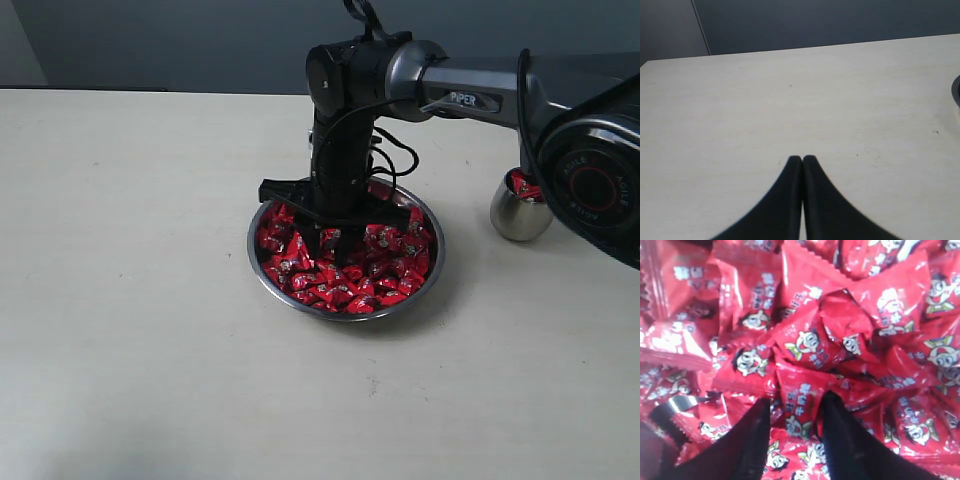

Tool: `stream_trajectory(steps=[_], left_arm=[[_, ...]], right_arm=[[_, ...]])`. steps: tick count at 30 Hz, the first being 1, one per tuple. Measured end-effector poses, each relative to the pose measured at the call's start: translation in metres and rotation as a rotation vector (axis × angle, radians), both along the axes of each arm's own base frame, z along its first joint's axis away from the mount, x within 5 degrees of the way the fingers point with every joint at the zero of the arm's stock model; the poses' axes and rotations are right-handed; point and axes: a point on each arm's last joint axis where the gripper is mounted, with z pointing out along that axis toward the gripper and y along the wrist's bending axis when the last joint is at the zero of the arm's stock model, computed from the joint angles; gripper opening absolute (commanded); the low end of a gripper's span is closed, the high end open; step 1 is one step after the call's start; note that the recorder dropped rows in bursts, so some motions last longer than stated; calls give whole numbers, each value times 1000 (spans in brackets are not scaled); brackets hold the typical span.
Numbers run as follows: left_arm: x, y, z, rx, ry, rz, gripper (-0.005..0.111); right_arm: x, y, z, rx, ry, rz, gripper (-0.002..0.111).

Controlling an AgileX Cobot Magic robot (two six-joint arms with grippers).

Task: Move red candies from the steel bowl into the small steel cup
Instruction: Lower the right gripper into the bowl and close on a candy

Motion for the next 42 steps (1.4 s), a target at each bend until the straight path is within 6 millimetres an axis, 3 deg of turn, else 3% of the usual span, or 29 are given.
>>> stream_trajectory(steps=[28,31,38,42], left_arm=[[0,0,0,0,0,0,0],[0,0,0,0,0,0,0],[0,0,0,0,0,0,0],[0,0,0,0,0,0,0]], right_arm=[[2,-2,0,-20,-19,21,35],[2,-2,0,-20,-19,21,30],[2,-2,9,-8,-35,21,-1],[1,-2,11,-6,-38,25,-1]])
